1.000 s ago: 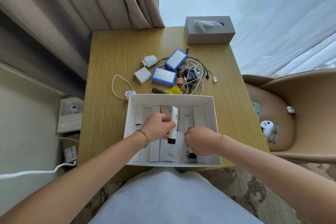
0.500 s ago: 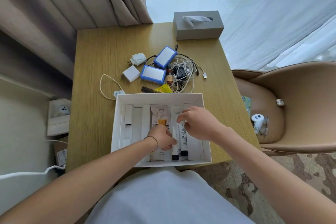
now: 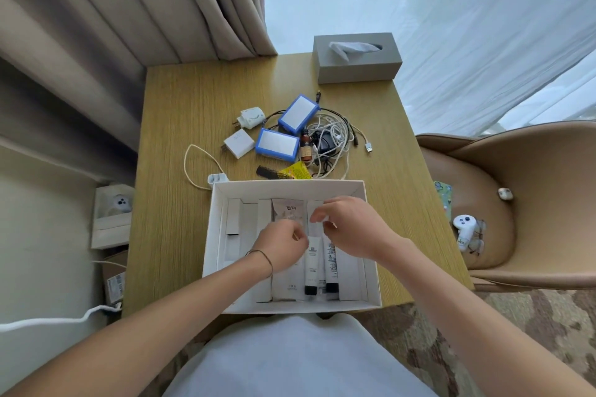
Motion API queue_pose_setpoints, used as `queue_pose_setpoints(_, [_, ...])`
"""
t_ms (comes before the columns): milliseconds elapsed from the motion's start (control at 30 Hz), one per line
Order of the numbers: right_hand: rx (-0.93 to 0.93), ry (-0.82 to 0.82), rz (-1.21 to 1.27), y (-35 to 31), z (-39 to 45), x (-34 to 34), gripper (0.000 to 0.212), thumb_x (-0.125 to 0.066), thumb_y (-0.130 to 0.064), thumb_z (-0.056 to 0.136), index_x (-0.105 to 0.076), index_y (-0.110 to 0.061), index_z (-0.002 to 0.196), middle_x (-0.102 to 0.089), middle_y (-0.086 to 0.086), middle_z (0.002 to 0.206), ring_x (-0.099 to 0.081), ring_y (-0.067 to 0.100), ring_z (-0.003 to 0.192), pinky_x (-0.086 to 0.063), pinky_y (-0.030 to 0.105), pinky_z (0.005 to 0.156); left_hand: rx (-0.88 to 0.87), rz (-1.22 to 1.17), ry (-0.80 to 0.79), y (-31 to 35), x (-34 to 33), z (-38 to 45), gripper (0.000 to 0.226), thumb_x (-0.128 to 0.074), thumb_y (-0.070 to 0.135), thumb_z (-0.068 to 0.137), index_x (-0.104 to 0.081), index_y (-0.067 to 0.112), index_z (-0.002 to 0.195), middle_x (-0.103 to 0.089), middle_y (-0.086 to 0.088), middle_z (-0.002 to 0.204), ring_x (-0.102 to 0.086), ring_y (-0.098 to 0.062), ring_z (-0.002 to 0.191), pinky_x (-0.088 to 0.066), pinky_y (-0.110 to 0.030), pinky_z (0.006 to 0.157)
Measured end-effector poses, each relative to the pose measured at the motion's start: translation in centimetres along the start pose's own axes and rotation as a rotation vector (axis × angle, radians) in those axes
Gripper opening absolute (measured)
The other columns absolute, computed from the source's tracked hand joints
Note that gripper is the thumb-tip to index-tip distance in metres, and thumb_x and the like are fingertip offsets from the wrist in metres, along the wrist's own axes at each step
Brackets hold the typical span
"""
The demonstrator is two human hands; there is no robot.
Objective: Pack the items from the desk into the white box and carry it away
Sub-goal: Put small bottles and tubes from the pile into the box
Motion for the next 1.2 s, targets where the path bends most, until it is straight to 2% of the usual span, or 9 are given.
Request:
queue_pose_setpoints(67, [-0.018, 0.053, 0.019, 0.0, 1.1, 1.4, 0.035, -0.056, -0.006, 0.087, -0.077, -0.024, 0.109, -0.077, -0.006, 0.108, -0.069, 0.018, 0.098, -0.057, 0.036, 0.083, -0.046, -0.012, 0.064, 1.0, 2.3, -0.3, 0.013, -0.059, 0.031, 0.087, -0.072, 0.028, 0.089, -0.070, 0.011, 0.081, -0.065, -0.008, 0.077, -0.047, -0.023, 0.062])
queue_pose_setpoints(133, [-0.046, 0.124, 0.054, 0.1, 2.5, 3.2, 0.034, -0.057, -0.007, 0.087, -0.077, -0.025, 0.106, -0.077, -0.008, 0.105, -0.070, 0.014, 0.093, -0.056, 0.030, 0.081, -0.106, -0.037, 0.137, 2.3, 5.0, -0.7, 0.011, -0.061, 0.030, 0.086, -0.072, 0.028, 0.087, -0.068, 0.013, 0.077, -0.063, -0.006, 0.074, -0.045, -0.022, 0.061])
queue_pose_setpoints(333, [-0.186, 0.282, 0.155, 2.2, 8.3, 7.2, 0.026, -0.055, -0.011, 0.087, -0.078, -0.019, 0.095, -0.078, -0.002, 0.089, -0.071, 0.020, 0.081, -0.058, 0.037, 0.071, -0.223, -0.030, 0.290, 5.3, 12.2, 0.5, 0.009, -0.061, 0.028, 0.088, -0.069, 0.030, 0.085, -0.069, 0.012, 0.080, -0.063, -0.004, 0.078, -0.051, -0.025, 0.066])
queue_pose_setpoints(500, [-0.339, 0.241, 0.129, 5.1, 13.6, 6.6, 0.033, -0.053, -0.010, 0.083, -0.074, -0.019, 0.106, -0.076, 0.005, 0.104, -0.067, 0.030, 0.095, -0.049, 0.033, 0.070, -0.200, 0.032, 0.340, 5.2, 15.3, 3.6, 0.011, -0.060, 0.023, 0.087, -0.071, 0.026, 0.087, -0.070, 0.011, 0.083, -0.064, -0.009, 0.081, -0.052, -0.028, 0.072])
queue_pose_setpoints(567, [-0.373, 0.193, 0.091, 6.0, 15.5, 5.5, 0.029, -0.054, -0.011, 0.083, -0.070, -0.017, 0.107, -0.074, 0.009, 0.103, -0.066, 0.032, 0.093, -0.051, 0.036, 0.070, -0.175, 0.055, 0.329, 4.6, 16.0, 4.9, 0.012, -0.059, 0.023, 0.086, -0.071, 0.026, 0.087, -0.070, 0.008, 0.084, -0.064, -0.011, 0.082, -0.053, -0.030, 0.073])
queue_pose_setpoints(700, [-0.364, 0.093, -0.089, 7.0, 18.4, 3.1, 0.020, -0.061, -0.012, 0.086, -0.054, -0.014, 0.104, -0.070, 0.010, 0.103, -0.066, 0.033, 0.090, -0.045, 0.036, 0.063, -0.117, 0.102, 0.316, 2.8, 17.0, 6.8, 0.013, -0.057, 0.024, 0.086, -0.070, 0.028, 0.087, -0.068, 0.009, 0.084, -0.063, -0.012, 0.082, -0.054, -0.031, 0.073])
queue_pose_setpoints(967, [-0.375, 0.034, -0.310, 7.8, 21.3, 0.4, 0.036, -0.069, -0.015, 0.084, -0.050, -0.014, 0.115, -0.072, 0.006, 0.098, -0.070, 0.029, 0.085, -0.035, 0.033, 0.053, -0.013, 0.162, 0.299, -1.0, 18.4, 8.8, 0.015, -0.055, 0.026, 0.087, -0.069, 0.030, 0.089, -0.066, 0.013, 0.085, -0.063, -0.011, 0.082, -0.056, -0.032, 0.074])
queue_pose_setpoints(1100, [-0.401, 0.029, -0.312, 8.1, 21.8, 0.1, 0.039, -0.070, -0.019, 0.083, -0.047, -0.016, 0.114, -0.072, 0.004, 0.093, -0.069, 0.028, 0.078, -0.031, 0.031, 0.050, 0.033, 0.174, 0.307, -2.7, 19.1, 9.8, 0.015, -0.055, 0.025, 0.087, -0.068, 0.030, 0.087, -0.066, 0.012, 0.084, -0.063, -0.010, 0.081, -0.055, -0.031, 0.072])
queue_pose_setpoints(1200, [-0.456, 0.061, -0.247, 8.8, 21.8, 0.6, 0.043, -0.071, -0.026, 0.084, -0.044, -0.017, 0.116, -0.070, 0.003, 0.091, -0.060, 0.027, 0.070, -0.031, 0.030, 0.049, 0.076, 0.165, 0.312, -4.1, 19.5, 10.9, 0.014, -0.055, 0.023, 0.088, -0.066, 0.030, 0.087, -0.066, 0.012, 0.084, -0.062, -0.010, 0.078, -0.054, -0.029, 0.069])
Point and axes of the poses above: each hand's wrist, its own z-axis towards the middle knuckle, its own x-axis out of the back of the hand, y = z × x, the point moved 10 cm from there along z, towards the middle knuckle
